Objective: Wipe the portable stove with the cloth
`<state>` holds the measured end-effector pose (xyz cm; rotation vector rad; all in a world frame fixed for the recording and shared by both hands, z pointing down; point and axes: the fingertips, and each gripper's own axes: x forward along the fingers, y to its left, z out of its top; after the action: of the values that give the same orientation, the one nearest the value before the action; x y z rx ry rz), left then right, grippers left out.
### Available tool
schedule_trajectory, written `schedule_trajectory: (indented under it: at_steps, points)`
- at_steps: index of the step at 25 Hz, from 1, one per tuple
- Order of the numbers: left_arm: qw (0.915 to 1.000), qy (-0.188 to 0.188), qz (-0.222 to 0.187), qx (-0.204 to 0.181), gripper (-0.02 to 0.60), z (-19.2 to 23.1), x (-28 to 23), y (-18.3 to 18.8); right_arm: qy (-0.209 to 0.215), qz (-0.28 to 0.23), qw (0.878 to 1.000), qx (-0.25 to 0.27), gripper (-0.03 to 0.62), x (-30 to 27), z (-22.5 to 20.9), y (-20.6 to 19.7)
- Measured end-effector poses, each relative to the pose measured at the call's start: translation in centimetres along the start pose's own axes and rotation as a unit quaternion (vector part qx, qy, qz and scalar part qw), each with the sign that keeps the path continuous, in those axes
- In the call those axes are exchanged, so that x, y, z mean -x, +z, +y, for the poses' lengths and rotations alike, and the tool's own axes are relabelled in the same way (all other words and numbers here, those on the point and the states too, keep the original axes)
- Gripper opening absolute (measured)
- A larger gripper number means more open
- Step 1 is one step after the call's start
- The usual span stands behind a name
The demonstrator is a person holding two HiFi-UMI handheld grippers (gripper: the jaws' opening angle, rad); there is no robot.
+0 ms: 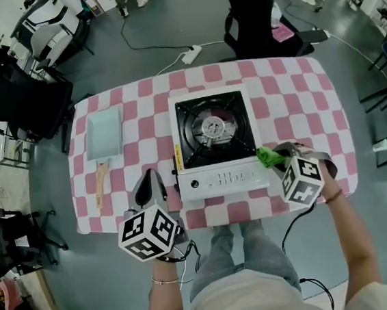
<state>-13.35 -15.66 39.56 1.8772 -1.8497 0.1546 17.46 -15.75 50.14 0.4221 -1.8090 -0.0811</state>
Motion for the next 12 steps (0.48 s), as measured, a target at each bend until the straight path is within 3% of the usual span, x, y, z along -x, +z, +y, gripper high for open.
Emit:
schedule_trajectory:
  at_steps: [12]
  points:
    - [0.9994,-0.009,-0.022,0.024,0.0,1.8,0.8,1.0,-0.022,0.016,0.999,-0.035,0.107,2.6,1.2,0.7]
